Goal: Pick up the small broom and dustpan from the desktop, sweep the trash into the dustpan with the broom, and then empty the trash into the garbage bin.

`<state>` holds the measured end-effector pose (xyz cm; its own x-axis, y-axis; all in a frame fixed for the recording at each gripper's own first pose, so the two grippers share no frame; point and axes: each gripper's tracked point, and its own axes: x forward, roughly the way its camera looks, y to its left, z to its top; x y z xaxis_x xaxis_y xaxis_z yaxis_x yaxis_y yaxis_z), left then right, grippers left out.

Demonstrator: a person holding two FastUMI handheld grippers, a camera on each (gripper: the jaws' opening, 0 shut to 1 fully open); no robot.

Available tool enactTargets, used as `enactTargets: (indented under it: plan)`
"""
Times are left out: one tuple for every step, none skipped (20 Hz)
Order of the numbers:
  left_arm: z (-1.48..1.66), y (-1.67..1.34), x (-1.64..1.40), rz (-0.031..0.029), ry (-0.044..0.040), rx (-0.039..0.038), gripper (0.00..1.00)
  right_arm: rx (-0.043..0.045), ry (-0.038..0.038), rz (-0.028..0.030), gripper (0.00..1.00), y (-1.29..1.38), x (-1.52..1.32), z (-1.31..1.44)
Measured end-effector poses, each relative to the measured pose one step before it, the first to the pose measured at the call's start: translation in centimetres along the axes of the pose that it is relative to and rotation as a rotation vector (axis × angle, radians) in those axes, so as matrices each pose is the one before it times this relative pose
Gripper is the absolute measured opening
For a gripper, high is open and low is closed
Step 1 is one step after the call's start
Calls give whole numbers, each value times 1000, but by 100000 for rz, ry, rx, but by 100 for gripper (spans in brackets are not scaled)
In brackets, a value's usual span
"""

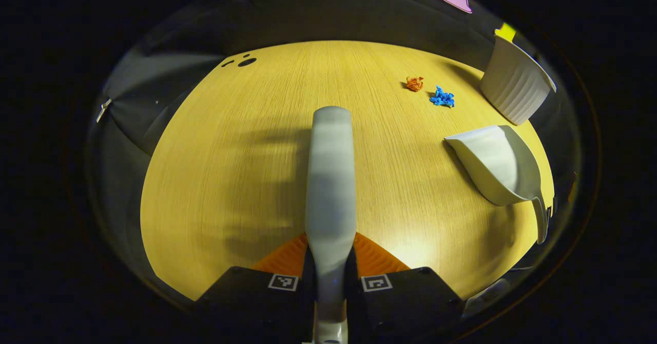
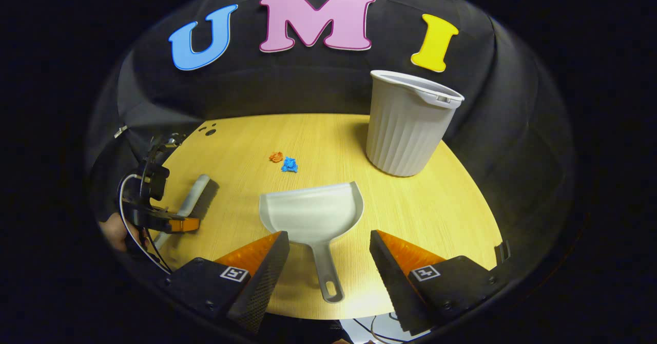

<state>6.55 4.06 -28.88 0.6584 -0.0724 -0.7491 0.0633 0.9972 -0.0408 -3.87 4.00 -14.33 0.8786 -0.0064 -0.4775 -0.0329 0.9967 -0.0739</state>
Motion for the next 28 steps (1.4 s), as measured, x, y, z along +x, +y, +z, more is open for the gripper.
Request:
enactTargets:
  plan:
    - [88,-30,-138,-772,-1504,1661,30,123,1954,640,99,85,327,-403]
    - [118,-9,-67,-1123,-2937,1872,29,443,2446,768,99,115,319,-528]
    - [-55,69,-225,40,-1738,1289,28,180,2298,91,99,-90,224,-473]
    - [-280,345,-406,684,-953,1133,27,-539,1987,-682,98,-205,357,-409]
    - [-200,269,-575,494,-998,393,27,-1114,2144,-864,99,-300,486,-541]
    - [-179,208,-527,30,-814,-575,27,-419,2264,-836,99,-206,490,-529]
    - [-151,182,-581,37,-762,-1053,25,527,2628,-371,98,-117,417,-574]
    - [-199,293,-517,262,-702,-943,27,1328,2675,85,98,-32,573,-551]
    - [-32,325,-442,549,-1063,-178,27,1689,2911,561,99,66,587,-585]
    - [-177,326,-468,865,-1220,1269,27,1516,2892,328,99,48,715,-537]
    - [98,333,-375,1009,-1402,2031,27,826,2606,-302,99,-83,778,-523]
    - [-35,152,-363,635,-850,1843,27,-420,2506,-621,99,-157,887,-431]
    - [-114,114,-318,137,15,1150,26,-1629,2897,-1381,99,-118,1166,-486]
    - [110,-63,-207,-129,-127,321,27,-2040,2327,-794,99,-29,1005,-389]
    - [168,-89,-455,-401,-325,-307,27,-1379,1961,-1206,99,-180,859,-266]
    - [55,-78,-383,-568,-195,-461,27,15,2006,-1184,99,-104,529,-256]
    - [55,-85,-360,-369,19,-244,27,933,1307,-24,99,117,395,-81]
    - [-21,58,-337,17,65,-89,27,991,1030,882,98,391,527,97]
    - [49,40,-283,101,14,-237,27,456,690,217,97,217,481,124]
    - [-79,-7,-149,134,270,-451,27,59,619,617,96,227,331,30]
    - [-143,-53,-116,-311,968,-852,27,-175,916,876,94,325,274,-66]
    - [20,-48,-277,-282,-83,-1308,27,617,957,3053,93,649,187,36]
    - [253,4,-146,-129,-756,-1364,25,926,29,343,92,83,195,223]
    - [32,-19,72,279,-346,-1176,25,467,-468,-351,90,4,204,402]
    - [18,30,-64,660,16,-1071,27,596,-790,138,86,-19,107,338]
    - [-91,34,-30,428,67,-1103,26,43,1023,-95,81,-37,73,127]
    - [-105,-33,-16,186,280,-936,26,519,-730,-91,74,-30,167,295]
    - [-209,-74,112,163,410,-753,26,658,-236,-46,67,-34,-127,304]
